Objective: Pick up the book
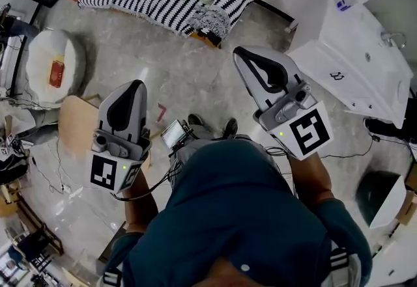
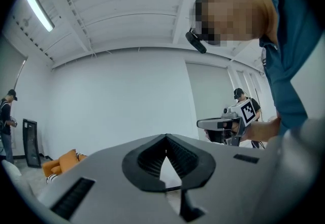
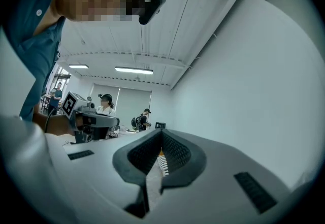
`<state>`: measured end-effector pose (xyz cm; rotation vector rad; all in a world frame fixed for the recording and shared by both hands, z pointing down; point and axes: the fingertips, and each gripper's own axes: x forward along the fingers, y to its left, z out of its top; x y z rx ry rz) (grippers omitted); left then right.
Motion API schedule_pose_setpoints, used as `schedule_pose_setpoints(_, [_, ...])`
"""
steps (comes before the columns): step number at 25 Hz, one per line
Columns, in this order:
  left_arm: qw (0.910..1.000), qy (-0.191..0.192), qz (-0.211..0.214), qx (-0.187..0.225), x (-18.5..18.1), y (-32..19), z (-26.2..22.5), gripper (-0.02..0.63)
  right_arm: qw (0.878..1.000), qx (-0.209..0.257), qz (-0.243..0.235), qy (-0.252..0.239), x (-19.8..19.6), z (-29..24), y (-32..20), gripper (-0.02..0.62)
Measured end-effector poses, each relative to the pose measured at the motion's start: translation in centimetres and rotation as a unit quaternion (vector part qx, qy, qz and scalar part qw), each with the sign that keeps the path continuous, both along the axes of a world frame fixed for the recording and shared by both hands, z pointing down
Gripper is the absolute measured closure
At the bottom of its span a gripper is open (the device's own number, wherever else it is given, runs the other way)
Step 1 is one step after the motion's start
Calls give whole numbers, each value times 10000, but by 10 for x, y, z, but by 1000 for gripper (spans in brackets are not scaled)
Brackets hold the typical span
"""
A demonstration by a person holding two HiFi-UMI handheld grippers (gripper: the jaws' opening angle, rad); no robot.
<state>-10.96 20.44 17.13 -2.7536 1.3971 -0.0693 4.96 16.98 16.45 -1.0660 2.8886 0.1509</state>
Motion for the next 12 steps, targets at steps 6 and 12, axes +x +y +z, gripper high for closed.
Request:
schedule_pose_setpoints(6, [9998, 29, 168, -53, -38, -54, 10, 603, 9997, 91, 171, 130, -32, 3, -44, 581])
schedule_pose_setpoints(12, [9977, 278, 535, 301, -78, -124, -13, 603, 9974, 101, 572, 423, -64, -4, -94, 581])
